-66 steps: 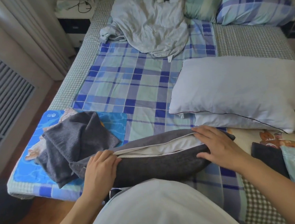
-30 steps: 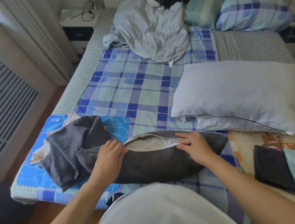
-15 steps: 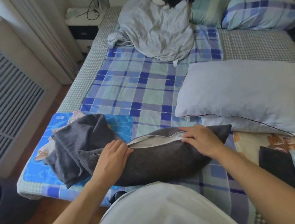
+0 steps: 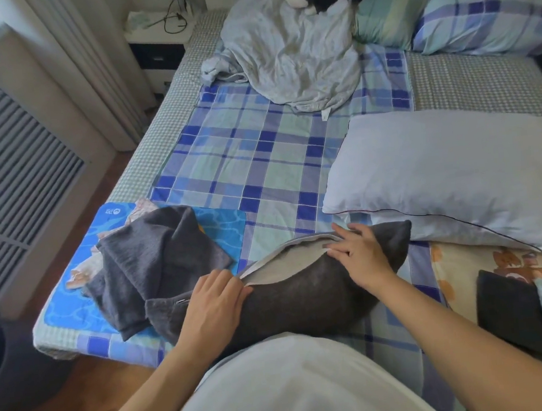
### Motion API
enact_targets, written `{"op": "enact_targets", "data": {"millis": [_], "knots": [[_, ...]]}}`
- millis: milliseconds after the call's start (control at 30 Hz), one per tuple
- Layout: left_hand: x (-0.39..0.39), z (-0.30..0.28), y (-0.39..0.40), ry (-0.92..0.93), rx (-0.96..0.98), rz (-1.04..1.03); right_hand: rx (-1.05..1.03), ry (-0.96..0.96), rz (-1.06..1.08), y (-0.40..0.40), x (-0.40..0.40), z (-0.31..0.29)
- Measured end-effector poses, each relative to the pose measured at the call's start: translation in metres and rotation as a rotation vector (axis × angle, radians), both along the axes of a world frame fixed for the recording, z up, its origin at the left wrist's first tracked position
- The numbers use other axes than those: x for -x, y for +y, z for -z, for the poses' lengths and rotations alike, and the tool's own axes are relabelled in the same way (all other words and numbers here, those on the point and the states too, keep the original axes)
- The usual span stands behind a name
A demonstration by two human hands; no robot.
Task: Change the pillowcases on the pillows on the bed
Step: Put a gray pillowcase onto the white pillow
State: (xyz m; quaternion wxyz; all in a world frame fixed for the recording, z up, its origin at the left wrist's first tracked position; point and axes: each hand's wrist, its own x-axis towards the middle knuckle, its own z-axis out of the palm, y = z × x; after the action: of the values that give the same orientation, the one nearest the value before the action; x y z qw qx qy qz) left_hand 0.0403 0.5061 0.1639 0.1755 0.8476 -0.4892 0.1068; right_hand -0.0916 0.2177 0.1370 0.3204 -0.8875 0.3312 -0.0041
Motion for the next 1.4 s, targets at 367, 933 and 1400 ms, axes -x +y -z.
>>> {"op": "enact_targets", "data": {"millis": [367, 933, 1400], "knots": [[-0.024, -0.018, 0.006, 0.103, 0.012, -0.085, 0.242, -0.268, -0.2, -0.002, 0.015, -0.045], [-0.122, -0.117, -0.091, 0.22, -0.064, 0.039, 0.156, -0.294, -0.101, -0.045, -0.009, -0.135], [-0.074, -0.076, -0.033, 0.188, 0.073, 0.139, -0.056, 0.196, -0.202, -0.04, 0.011, -0.042]]}}
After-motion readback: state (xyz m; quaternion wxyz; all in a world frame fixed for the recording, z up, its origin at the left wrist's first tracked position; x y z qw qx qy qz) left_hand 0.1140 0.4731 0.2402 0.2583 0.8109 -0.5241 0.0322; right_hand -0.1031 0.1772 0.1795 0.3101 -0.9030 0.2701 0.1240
